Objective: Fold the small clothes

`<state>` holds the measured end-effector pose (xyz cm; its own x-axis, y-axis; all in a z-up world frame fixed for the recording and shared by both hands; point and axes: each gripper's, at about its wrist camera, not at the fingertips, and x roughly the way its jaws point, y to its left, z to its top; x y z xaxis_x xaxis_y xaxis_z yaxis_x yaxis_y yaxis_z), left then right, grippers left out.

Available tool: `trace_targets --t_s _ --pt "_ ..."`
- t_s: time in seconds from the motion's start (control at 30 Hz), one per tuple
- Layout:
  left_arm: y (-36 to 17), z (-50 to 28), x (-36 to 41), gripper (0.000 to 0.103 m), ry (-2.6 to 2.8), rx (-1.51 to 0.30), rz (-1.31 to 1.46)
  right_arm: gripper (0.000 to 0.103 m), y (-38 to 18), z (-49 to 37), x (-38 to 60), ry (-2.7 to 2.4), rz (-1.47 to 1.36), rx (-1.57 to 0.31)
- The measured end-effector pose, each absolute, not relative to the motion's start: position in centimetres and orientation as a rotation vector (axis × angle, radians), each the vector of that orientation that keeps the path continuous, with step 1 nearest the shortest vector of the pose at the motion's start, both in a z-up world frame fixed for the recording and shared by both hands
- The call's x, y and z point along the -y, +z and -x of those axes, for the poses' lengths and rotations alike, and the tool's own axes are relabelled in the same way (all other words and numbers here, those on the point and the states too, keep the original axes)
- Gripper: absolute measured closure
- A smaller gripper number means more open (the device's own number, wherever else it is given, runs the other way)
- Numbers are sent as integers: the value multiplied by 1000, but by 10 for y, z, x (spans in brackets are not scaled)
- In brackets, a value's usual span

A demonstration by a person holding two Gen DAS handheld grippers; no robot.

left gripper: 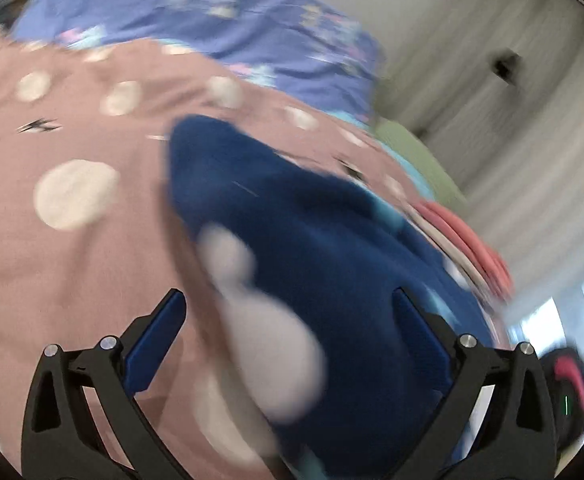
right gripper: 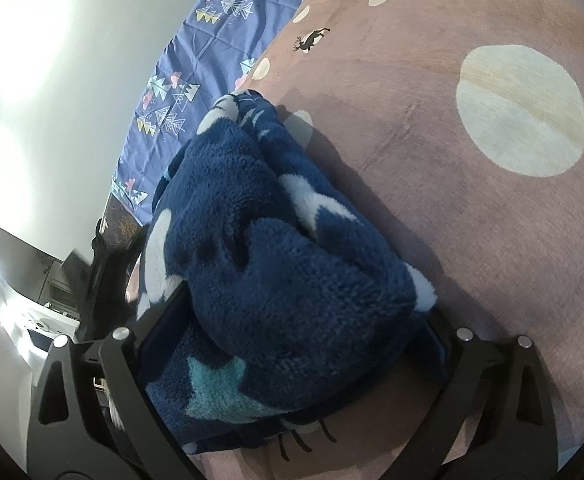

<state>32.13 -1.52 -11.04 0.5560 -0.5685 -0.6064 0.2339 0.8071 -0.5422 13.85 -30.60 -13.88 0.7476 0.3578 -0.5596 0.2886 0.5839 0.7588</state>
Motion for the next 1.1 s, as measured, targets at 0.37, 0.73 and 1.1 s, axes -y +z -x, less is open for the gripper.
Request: trace_targets --t_s 0.37,0.73,1.1 --pt "-131 -379 31 1 -586 -927 420 2 -138 -137 301 26 -963 -745" --pt "-95 -361 43 50 -597 -826 347 47 -108 -130 292 85 -802 -697" --pt "3 -306 -1 52 -623 -607 303 60 -40 -130 287 200 -536 -559"
